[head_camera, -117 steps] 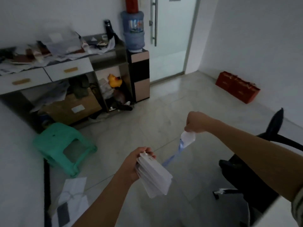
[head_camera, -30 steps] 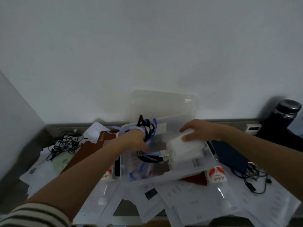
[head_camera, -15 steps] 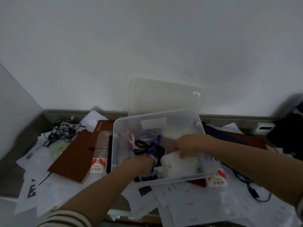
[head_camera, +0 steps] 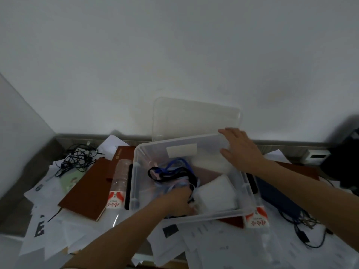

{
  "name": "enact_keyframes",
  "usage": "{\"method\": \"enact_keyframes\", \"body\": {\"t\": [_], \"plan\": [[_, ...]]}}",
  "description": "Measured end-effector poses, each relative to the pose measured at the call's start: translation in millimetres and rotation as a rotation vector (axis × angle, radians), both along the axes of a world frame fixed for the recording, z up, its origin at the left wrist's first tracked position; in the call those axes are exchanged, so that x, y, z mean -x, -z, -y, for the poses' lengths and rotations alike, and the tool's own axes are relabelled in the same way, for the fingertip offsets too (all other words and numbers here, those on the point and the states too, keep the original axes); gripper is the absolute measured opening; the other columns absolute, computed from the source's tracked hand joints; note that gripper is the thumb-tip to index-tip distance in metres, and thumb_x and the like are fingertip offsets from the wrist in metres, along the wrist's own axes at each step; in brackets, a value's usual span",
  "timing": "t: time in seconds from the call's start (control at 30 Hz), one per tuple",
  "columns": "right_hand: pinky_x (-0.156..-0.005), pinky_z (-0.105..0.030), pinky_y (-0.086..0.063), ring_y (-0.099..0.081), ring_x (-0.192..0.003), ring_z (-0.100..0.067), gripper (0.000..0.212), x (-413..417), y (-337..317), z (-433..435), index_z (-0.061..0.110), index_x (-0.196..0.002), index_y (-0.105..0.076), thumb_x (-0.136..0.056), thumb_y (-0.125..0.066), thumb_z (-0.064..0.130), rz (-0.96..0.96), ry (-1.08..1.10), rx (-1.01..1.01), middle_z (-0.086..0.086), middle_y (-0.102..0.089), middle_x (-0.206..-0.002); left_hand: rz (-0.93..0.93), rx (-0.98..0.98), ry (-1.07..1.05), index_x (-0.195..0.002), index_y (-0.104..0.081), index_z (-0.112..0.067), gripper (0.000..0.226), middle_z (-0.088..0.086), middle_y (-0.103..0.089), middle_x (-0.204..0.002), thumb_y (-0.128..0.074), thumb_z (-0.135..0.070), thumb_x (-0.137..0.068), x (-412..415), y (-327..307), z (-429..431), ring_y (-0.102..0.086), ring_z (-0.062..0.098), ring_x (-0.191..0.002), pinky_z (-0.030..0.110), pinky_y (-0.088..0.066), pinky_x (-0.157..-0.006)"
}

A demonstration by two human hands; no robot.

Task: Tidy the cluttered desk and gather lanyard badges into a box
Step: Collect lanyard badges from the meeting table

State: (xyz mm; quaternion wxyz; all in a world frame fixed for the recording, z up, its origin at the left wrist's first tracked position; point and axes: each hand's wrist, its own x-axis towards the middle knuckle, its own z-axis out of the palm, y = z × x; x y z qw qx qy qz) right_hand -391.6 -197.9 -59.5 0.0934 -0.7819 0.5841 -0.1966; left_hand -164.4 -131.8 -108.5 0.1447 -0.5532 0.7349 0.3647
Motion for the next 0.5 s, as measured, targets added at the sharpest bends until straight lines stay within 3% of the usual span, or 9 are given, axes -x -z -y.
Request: {"method": "enact_keyframes", "body": {"t": [0.07, 0.13, 0.23, 0.33, 0.43, 0.5], "plan": [[-0.098, -0.028, -0.036, -0.043, -0.125, -0.023, 0.062, 3, 14, -3, 0.026, -0.152, -0.021, -0.099, -0.051, 0.019, 0.292, 0.019, -0.202, -0.01, -0.037, -0.148, -0.022, 0.085, 0.036, -0.121, -0.053, -0.003, 0.043, 0.015, -0.058, -0.121, -0.063, -0.032, -0.09, 6, 3, 2, -0.055, 0.029, -0.11, 0.037, -0.046, -0.092], [-0.096, -0.022, -0.034, -0.041, -0.131, -0.018, 0.06, 5, 21, -2, 0.027, -0.152, -0.022, -0.1, -0.049, 0.013, 0.535, 0.05, -0.252, -0.009, -0.039, -0.149, -0.01, 0.098, 0.102, -0.094, -0.061, -0.007, 0.035, 0.012, -0.062, -0.092, -0.066, -0.041, -0.086, 0, -2, 11, -0.059, 0.025, -0.085, 0.037, -0.047, -0.074], [-0.099, -0.022, -0.032, -0.034, -0.138, -0.019, 0.057, 5, 26, 4, 0.027, -0.151, -0.025, -0.1, -0.047, 0.011, 0.614, 0.101, -0.246, -0.003, -0.038, -0.15, 0.03, 0.192, 0.022, -0.058, -0.055, -0.016, 0.05, -0.002, -0.052, -0.056, -0.071, -0.06, -0.071, -11, -27, 33, -0.046, 0.011, -0.05, 0.029, -0.036, -0.052], [-0.096, -0.021, -0.033, -0.039, -0.129, -0.012, 0.055, 5, 30, 8, 0.026, -0.15, -0.028, -0.1, -0.046, 0.011, 0.632, 0.13, -0.225, -0.002, -0.04, -0.148, -0.026, 0.428, -0.086, -0.074, -0.067, -0.007, 0.048, 0.011, -0.067, -0.072, -0.062, -0.053, -0.084, -1, -37, 49, -0.059, 0.017, -0.062, 0.028, -0.04, -0.051], [-0.096, -0.021, -0.032, -0.038, -0.128, -0.011, 0.055, 7, 33, 10, 0.025, -0.149, -0.029, -0.099, -0.047, 0.01, 0.634, 0.126, -0.223, -0.002, -0.039, -0.149, -0.224, 0.204, -0.058, -0.106, -0.064, -0.01, 0.022, 0.009, -0.066, -0.097, -0.056, -0.027, -0.093, 27, -24, 42, -0.062, 0.023, -0.091, 0.027, -0.043, -0.07], [-0.097, -0.022, -0.032, -0.037, -0.135, -0.017, 0.055, 7, 35, 11, 0.025, -0.149, -0.03, -0.099, -0.047, 0.01, 0.641, 0.114, -0.226, -0.001, -0.038, -0.15, -0.291, 0.132, 0.009, -0.124, -0.06, -0.014, 0.034, 0.004, -0.064, -0.114, -0.059, -0.016, -0.09, 42, -16, 33, -0.058, 0.014, -0.101, 0.022, -0.042, -0.08]]}}
